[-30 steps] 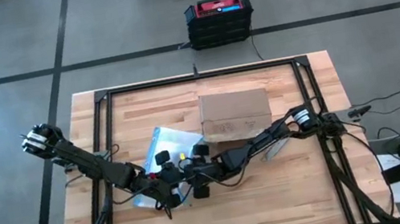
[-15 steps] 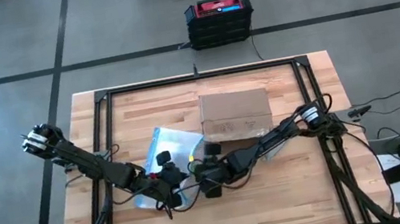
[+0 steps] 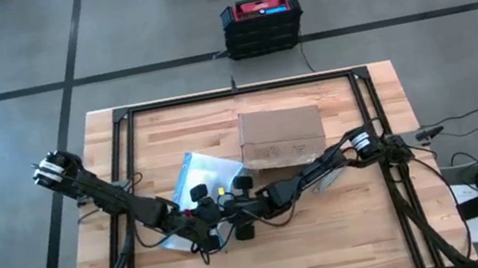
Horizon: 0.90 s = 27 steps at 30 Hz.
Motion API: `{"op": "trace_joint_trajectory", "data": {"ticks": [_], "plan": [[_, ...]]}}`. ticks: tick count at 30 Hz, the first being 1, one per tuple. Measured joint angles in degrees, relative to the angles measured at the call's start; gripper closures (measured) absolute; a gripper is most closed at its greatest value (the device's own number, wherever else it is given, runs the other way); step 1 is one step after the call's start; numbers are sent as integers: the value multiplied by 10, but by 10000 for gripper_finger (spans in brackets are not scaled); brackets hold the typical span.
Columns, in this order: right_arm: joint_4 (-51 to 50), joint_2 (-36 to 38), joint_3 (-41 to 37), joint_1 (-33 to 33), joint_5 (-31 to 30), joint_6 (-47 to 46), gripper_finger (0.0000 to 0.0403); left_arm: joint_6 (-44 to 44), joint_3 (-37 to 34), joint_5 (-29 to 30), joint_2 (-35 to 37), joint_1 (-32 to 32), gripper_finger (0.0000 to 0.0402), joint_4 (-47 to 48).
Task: Unpack boxes
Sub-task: Put the green charger adapter into the transparent zip bag, then remove the blue chocolate bar from the cardboard box
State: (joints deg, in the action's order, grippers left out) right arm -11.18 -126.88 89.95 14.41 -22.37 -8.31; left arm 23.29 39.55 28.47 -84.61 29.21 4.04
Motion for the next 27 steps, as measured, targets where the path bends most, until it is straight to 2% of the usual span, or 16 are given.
{"op": "trace_joint_trajectory", "data": {"ticks": [6,11,13,16,18,23,27], "plan": [[-55,36,0,28,-50,-12,402,2,0,-6,-9,0,401,-8],[-199,77,0,69,-118,-125,403,2,0,-6,-9,0,401,-7],[-274,91,-1,90,-172,-205,402,2,0,-6,-9,0,401,-6],[-380,102,-12,124,-248,-372,403,2,0,-6,-9,0,401,-7],[-420,103,-27,141,-272,-489,403,2,0,-5,-9,0,401,-7],[-417,90,-92,145,-310,-681,403,0,0,-5,-9,0,401,-10],[-417,73,-135,119,-350,-821,403,-2,0,-5,-9,0,401,-10]]}}
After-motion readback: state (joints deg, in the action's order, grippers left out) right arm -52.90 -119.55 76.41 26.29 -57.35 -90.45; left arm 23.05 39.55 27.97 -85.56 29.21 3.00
